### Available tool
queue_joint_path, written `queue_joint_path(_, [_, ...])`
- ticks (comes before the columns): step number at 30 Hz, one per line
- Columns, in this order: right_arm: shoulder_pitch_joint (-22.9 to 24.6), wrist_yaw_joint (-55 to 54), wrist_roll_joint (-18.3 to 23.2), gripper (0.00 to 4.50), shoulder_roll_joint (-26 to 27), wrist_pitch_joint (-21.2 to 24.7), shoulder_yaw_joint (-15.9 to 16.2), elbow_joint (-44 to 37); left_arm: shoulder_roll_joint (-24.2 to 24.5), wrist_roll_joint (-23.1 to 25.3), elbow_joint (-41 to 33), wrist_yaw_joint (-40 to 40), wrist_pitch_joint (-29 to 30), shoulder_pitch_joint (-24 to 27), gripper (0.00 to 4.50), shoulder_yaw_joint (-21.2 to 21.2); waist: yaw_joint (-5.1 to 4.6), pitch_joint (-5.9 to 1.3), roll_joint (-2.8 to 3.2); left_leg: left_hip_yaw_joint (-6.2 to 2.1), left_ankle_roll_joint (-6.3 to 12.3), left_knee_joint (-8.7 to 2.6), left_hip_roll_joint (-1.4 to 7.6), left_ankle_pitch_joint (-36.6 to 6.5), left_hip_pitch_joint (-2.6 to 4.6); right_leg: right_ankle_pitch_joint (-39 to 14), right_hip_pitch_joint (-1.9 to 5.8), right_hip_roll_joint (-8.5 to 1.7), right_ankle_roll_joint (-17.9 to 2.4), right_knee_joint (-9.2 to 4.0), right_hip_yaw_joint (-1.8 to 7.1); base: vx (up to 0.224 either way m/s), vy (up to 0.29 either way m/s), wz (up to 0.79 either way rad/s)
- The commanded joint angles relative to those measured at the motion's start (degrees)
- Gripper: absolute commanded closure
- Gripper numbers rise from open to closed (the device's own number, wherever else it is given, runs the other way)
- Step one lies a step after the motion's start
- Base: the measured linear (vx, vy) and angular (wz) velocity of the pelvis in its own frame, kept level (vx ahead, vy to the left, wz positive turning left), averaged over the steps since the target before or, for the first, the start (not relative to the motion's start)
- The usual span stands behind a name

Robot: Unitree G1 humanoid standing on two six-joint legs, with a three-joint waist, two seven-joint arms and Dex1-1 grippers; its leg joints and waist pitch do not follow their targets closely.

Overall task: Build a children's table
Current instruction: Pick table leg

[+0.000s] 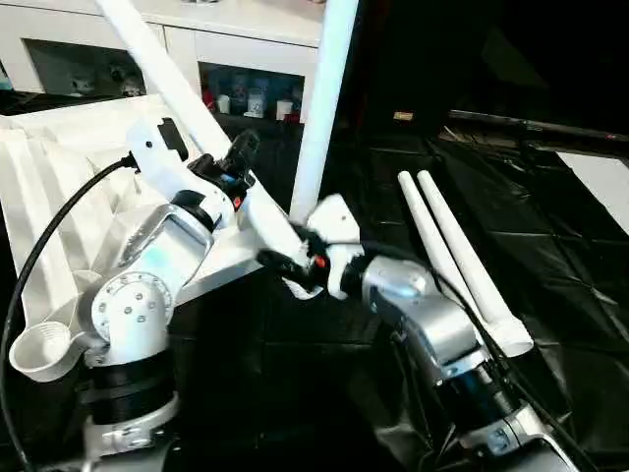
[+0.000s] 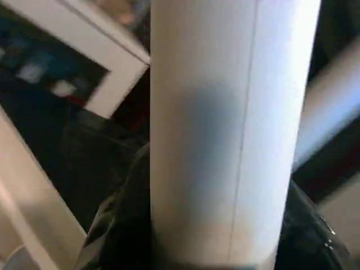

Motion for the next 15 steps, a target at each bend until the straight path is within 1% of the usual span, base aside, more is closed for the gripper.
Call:
queue_joint_path(1, [-0.27,5.58,4.38,1.45,-3.02,4.58,-2.42,-2.71,2.85,-3.1,-1.84,-6.54,3.45,-0.43,2.73,-1.57,-0.27,-3.47,1.27,-0.59,-2.81,-4.29,1.85,-11.43,0.92,-12.03,2.45,-3.54,-4.6,-3.95,2.65,0.0,0.0,0.0])
queue_joint_path(2, [-0.24,6.31,4.8,1.42,-3.4,5.0,-2.45,-2.96,3.29,-3.49,-1.9,-7.27,3.82,-0.44,2.73,-1.59,-0.13,-3.47,1.45,-0.59,-2.88,-4.32,1.91,-10.83,0.99,-10.82,2.52,-3.56,-5.26,-3.82,2.63,0.0,0.0,0.0])
queue_joint_path(3, [0.03,11.18,7.71,1.42,-5.93,8.17,-2.49,-4.51,6.22,-5.83,-2.36,-12.31,5.96,-0.6,2.73,-1.91,-0.17,-3.44,1.42,-0.54,-2.88,-4.31,1.85,-10.71,0.92,-10.47,2.53,-3.51,-5.54,-3.78,2.65,0.0,0.0,0.0])
queue_joint_path(4, [0.26,13.21,8.74,1.42,-7.13,9.33,-2.31,-5.11,7.33,-7.61,-2.64,-14.79,7.05,-0.79,2.73,-1.68,0.04,-3.5,1.46,-0.49,-2.65,-4.17,1.62,-10.51,1.05,-10.67,2.74,-3.5,-5.91,-3.77,2.58,0.0,0.0,0.0])
queue_joint_path(5, [0.34,14.25,9.29,1.42,-7.73,10.03,-2.2,-5.35,7.94,-8.67,-2.76,-16.23,7.64,-0.95,2.73,-1.49,0.02,-3.48,1.51,-0.52,-2.63,-4.3,1.76,-10.22,0.9,-10.55,2.77,-3.59,-6.09,-3.71,2.65,0.0,0.0,0.0])
queue_joint_path(6, [0.53,15.02,9.46,1.42,-8.4,10.56,-1.99,-5.4,8.79,-10.56,-3.12,-18.43,8.45,-1.2,2.73,-1.14,0.0,-3.36,1.49,-0.48,-2.8,-4.33,1.79,-10.35,0.86,-10.87,2.65,-3.67,-6.69,-3.83,2.65,0.0,0.0,0.0])
queue_joint_path(8, [0.57,15.18,9.41,1.42,-8.58,10.65,-1.9,-5.32,9.07,-11.26,-3.22,-19.2,8.73,-1.31,2.73,-0.99,-0.01,-3.39,1.39,-0.39,-3.06,-4.28,1.79,-10.04,0.71,-10.94,2.71,-3.8,-7.65,-3.85,2.67,0.0,0.0,0.0])
queue_joint_path(10, [0.85,15.46,9.37,1.42,-9.08,10.78,-1.68,-4.99,9.84,-13.05,-3.67,-21.77,9.28,-1.56,2.73,-0.7,0.02,-3.32,1.42,-0.41,-3.24,-4.32,1.8,-11.15,0.8,-13.62,2.68,-3.94,-7.63,-4.11,2.67,0.0,0.0,0.0])
queue_joint_path(11, [1.61,16.32,10.18,1.42,-9.71,11.53,-1.46,-5.18,10.4,-15.87,-4.45,-25.37,9.86,-1.77,2.73,-0.2,0.07,-3.33,1.67,-0.49,-3.44,-4.37,1.82,-11.61,0.87,-14.69,2.66,-3.94,-7.36,-4.16,2.66,0.0,0.0,0.0])
queue_joint_path(12, [1.61,16.32,10.18,1.6,-9.71,11.53,-1.46,-5.18,10.4,-15.88,-4.45,-25.38,9.86,-1.77,2.73,-0.2,0.06,-3.3,1.61,-0.47,-3.44,-4.39,1.81,-11.81,0.9,-15.0,2.62,-3.92,-7.24,-4.25,2.66,0.0,0.0,0.0])
queue_joint_path(13, [1.89,16.5,10.76,1.71,-9.82,12.24,-1.54,-5.45,10.6,-16.8,-4.83,-26.6,9.95,-1.83,2.73,-0.24,0.06,-3.3,1.67,-0.5,-3.5,-4.41,1.87,-12.07,0.93,-15.13,2.61,-3.92,-7.26,-4.23,2.67,0.0,0.0,0.0])
queue_joint_path(15, [2.23,16.65,11.48,1.81,-9.86,13.15,-1.66,-6.03,10.39,-17.8,-5.15,-27.38,9.92,-1.84,2.73,-0.24,0.01,-3.35,1.85,-0.58,-3.61,-4.43,1.94,-12.22,0.95,-14.19,2.62,-3.85,-7.49,-4.12,2.65,0.0,0.0,0.0])
